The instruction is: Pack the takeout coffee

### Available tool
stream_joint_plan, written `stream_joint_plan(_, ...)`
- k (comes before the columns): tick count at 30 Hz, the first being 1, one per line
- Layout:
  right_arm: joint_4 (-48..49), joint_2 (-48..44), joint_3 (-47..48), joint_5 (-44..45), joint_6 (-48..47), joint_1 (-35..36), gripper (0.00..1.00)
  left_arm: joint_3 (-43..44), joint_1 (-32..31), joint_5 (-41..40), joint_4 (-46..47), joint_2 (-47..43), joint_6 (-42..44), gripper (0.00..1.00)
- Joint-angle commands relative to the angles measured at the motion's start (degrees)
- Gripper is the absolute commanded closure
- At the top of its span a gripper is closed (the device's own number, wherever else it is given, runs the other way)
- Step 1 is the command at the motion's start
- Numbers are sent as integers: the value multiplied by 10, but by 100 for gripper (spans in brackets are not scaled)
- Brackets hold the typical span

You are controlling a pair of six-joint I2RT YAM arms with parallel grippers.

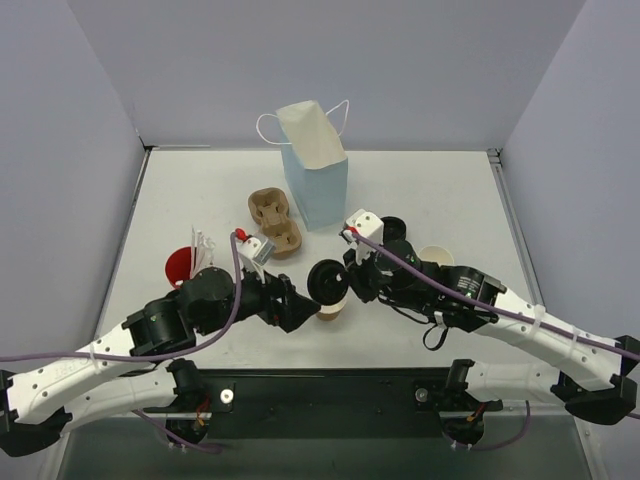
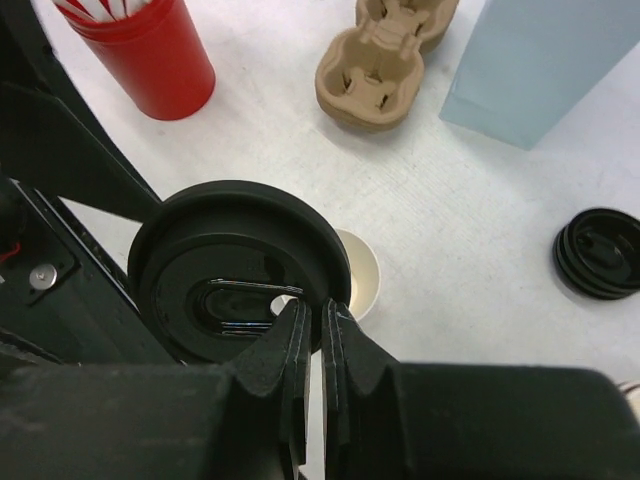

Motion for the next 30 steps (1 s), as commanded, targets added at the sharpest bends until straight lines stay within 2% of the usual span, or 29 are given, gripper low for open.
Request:
stream_joint_plan(1, -104, 59, 70, 35, 48, -18, 100, 45, 3, -76, -55, -38, 77, 3)
stream_joint_plan(5, -186, 116, 136, 10, 91, -57, 100, 42, 5, -140, -72, -90, 85, 3)
stream_joint_plan(10, -212, 176, 140, -23, 133, -74, 100, 60, 5, -209, -124, -130, 79, 3)
stream_joint_plan(20, -250, 289, 172, -19, 165, -74, 100, 58, 4, -206, -184, -160, 85, 3)
stream_joint_plan(30, -279, 375, 211, 15, 165, -76, 100, 28, 5, -198, -190, -185, 70, 4)
